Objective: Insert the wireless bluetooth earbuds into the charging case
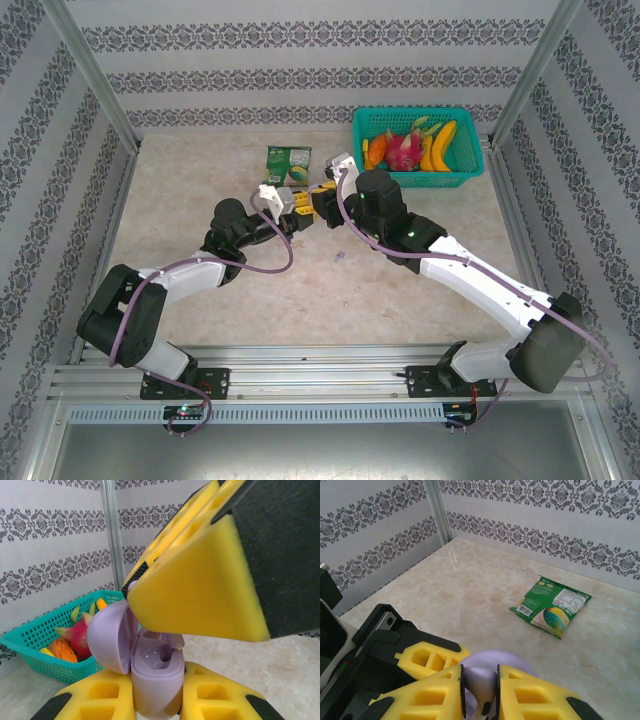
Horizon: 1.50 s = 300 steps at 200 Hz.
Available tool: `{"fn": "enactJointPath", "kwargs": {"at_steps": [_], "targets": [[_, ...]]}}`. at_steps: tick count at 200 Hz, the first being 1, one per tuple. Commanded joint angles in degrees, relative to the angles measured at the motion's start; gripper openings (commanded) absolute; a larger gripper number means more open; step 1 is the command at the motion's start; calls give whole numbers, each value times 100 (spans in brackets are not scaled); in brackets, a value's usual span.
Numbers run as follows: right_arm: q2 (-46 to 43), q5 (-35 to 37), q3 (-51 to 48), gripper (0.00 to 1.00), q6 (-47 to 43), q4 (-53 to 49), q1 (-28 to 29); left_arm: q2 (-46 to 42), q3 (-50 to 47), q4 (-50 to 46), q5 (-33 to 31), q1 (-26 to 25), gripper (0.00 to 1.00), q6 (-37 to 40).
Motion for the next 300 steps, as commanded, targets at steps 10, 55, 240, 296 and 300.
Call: {"fn": "enactJointPath", "kwargs": {"at_steps": [10, 55, 240, 296, 300], "targets": [[61, -24, -83, 20, -17, 108, 37, -216, 135, 77, 142, -79, 0, -49], [87, 99, -74, 20, -123, 54, 34, -242, 122, 69, 155, -81, 0, -47], [316, 658, 394, 48, -478, -606, 357, -206, 122, -48, 120, -82, 0, -34], [-94, 357, 544, 59, 260, -650, 108, -133, 21, -21, 22, -85, 0, -8], [-147, 319, 542, 59, 338, -633, 69, -129, 8, -12, 25, -84, 0, 2]]}}
